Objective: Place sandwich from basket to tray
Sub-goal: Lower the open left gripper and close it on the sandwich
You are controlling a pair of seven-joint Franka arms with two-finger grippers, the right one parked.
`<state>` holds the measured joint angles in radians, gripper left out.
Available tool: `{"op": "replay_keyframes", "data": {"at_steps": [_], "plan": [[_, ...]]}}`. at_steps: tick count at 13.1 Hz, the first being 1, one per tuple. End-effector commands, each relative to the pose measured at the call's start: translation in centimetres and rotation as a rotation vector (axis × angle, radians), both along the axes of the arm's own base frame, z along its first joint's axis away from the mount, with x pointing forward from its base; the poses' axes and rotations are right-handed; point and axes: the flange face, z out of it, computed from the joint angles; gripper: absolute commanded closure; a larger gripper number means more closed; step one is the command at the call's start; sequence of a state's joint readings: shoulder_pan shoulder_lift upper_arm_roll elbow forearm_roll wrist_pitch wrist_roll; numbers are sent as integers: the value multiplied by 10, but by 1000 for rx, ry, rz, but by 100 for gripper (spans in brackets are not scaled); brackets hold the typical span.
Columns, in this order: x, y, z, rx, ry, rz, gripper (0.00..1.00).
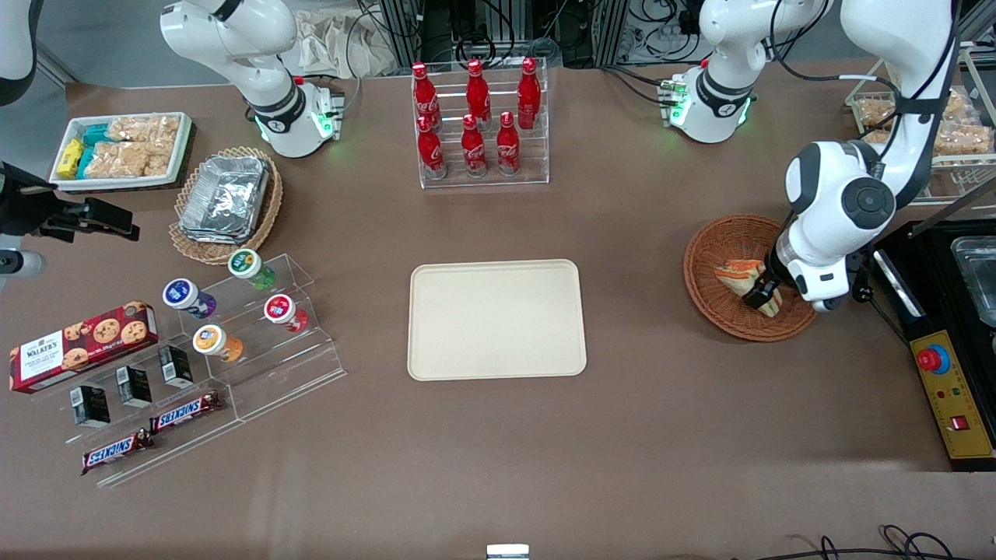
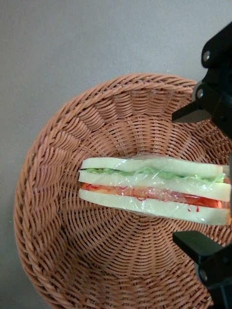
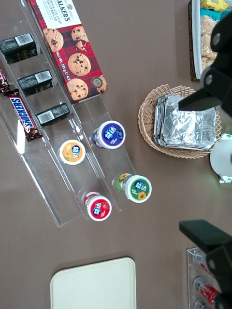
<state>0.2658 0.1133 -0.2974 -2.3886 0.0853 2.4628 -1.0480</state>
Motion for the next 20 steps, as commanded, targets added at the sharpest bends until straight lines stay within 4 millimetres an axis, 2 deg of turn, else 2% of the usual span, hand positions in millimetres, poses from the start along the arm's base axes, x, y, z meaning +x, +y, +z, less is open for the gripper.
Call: {"op": "replay_keyframes", "data": {"at_steps": [1,2,4,5,6,7,8,11,13,15,18,20], "plan": [[-9,1,-8,-4,-40,17,0],[-12,0,-14,-8,-52,13,3],[-15,1,-23,-15,-62,11,25],[-14,1,-26,-18,-64,11,32],[-14,0,-28,-20,-66,9,48],[-14,2,-28,-20,-66,11,80],[-14,2,-29,-20,-64,12,100],[-14,12,-21,-10,-45,18,100],[-18,11,13,24,-19,8,100],[-24,1,46,54,-21,-20,100],[-24,-50,85,47,-62,-120,100],[-17,-93,108,14,-112,-194,100]]}}
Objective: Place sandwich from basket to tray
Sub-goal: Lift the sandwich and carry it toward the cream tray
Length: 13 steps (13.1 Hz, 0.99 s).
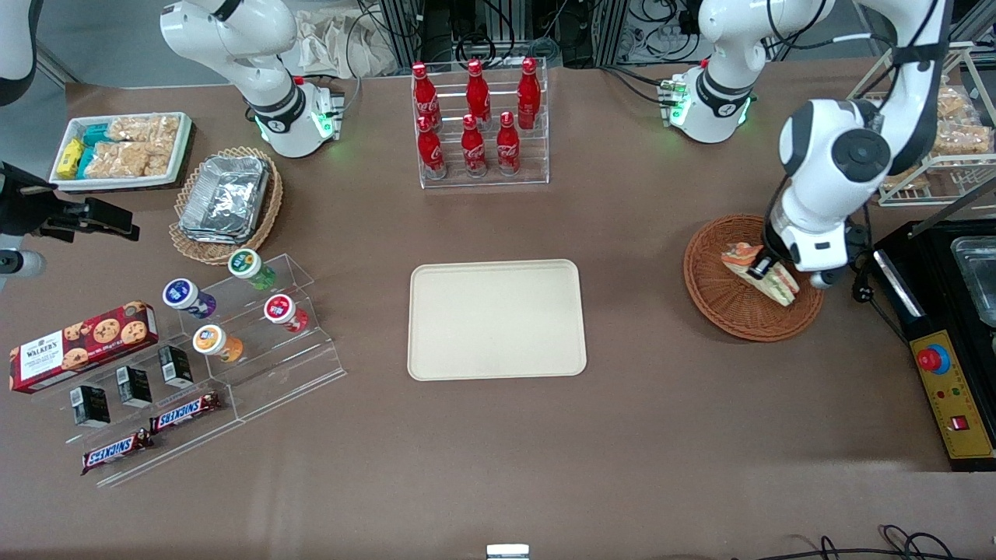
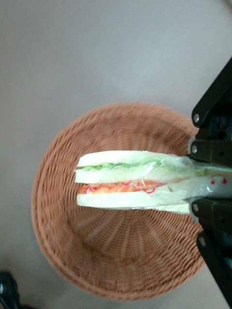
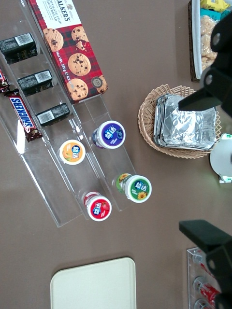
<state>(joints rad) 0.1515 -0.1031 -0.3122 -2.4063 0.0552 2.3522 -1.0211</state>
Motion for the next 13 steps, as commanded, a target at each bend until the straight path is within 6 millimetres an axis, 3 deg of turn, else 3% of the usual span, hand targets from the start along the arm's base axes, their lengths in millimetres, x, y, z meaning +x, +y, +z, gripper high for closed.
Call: {"op": "replay_keyframes", "data": {"at_steps": [1,2,4,6,9,13], "plan": [[7,-59,37,-41,-54,-116,100],[14,-93,53,-58,-84,-187,100],[38,-135,75,-83,-80,-277,100],[52,-190,81,-105,-69,-402,100],[52,-254,61,-120,-111,-592,100],[30,-318,-2,-55,-149,-832,100]]}}
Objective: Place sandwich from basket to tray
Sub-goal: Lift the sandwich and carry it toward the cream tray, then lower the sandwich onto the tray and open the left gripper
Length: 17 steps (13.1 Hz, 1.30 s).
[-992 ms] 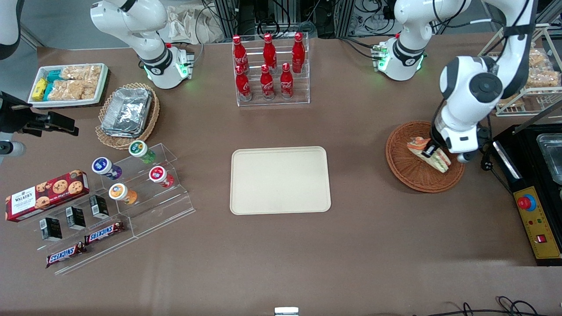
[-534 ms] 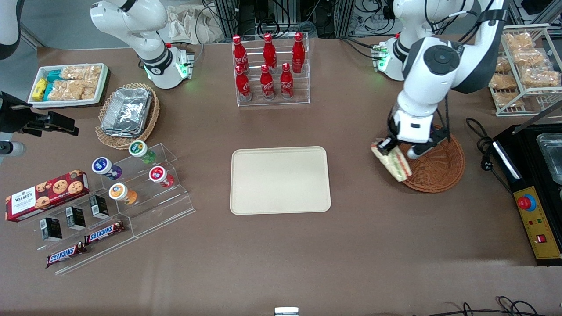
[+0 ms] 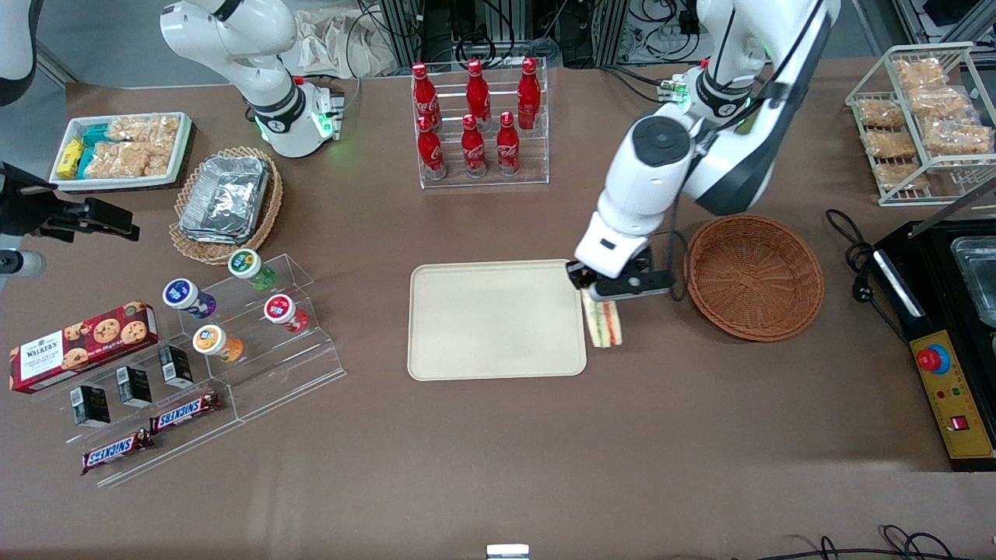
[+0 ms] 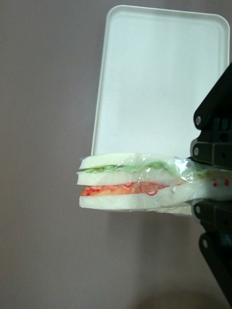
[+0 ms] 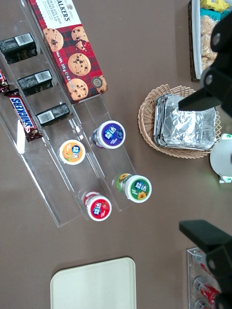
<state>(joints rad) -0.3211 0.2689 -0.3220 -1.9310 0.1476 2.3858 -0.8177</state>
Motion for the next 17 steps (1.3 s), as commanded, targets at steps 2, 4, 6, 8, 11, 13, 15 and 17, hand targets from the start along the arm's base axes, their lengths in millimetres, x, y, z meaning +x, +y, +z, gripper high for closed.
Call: {"op": "replay_keyframes", "data": {"at_steps": [2,4,6,8,11,13,15,17], "plan": [[-7,-40,-56,83,-85,-197,100],[-7,-43,-78,64,-92,-220,100],[-9,-44,-101,50,-78,-226,100],[-12,-41,-112,48,-59,-208,100],[-17,-39,-132,41,-32,-177,100],[-18,-40,-141,34,-21,-160,100],[-16,-38,-143,30,-16,-136,89],[-14,-35,-150,32,-5,-122,18]]}}
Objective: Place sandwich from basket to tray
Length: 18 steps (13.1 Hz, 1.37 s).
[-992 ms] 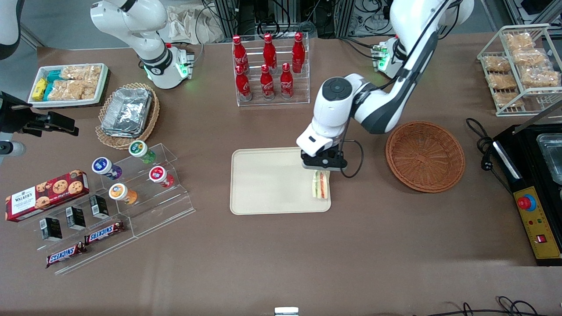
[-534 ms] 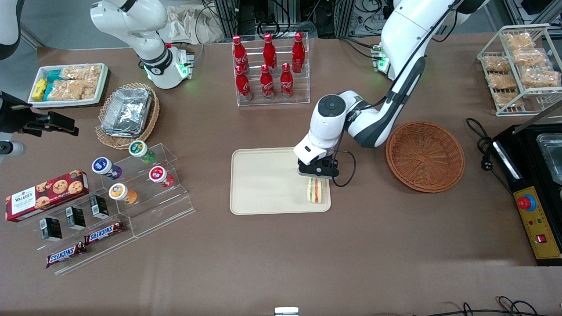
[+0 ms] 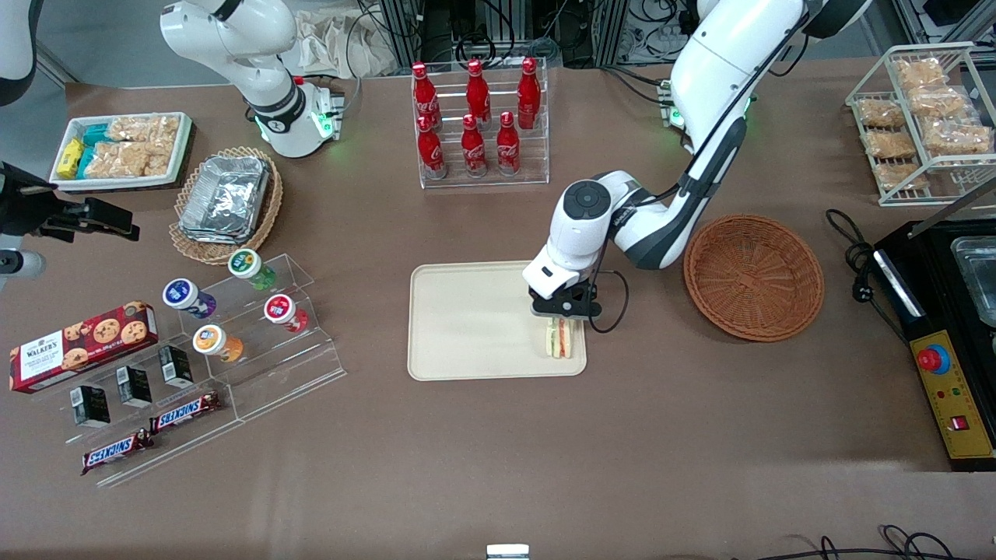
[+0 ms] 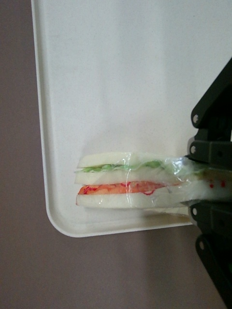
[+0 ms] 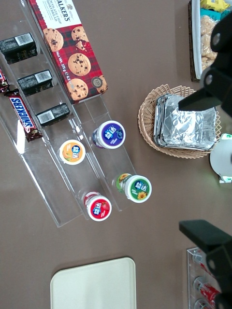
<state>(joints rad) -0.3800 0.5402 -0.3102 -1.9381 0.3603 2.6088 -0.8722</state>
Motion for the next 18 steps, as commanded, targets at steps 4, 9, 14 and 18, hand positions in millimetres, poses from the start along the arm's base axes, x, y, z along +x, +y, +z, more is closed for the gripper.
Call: {"op": "replay_keyframes", "data": {"at_steps": [4,9,14,18], "plan": [[2,1,-5,-15,-5,48,0],[8,6,12,-4,-14,60,0],[28,32,115,90,47,107,1],[47,128,215,74,112,107,1]]}}
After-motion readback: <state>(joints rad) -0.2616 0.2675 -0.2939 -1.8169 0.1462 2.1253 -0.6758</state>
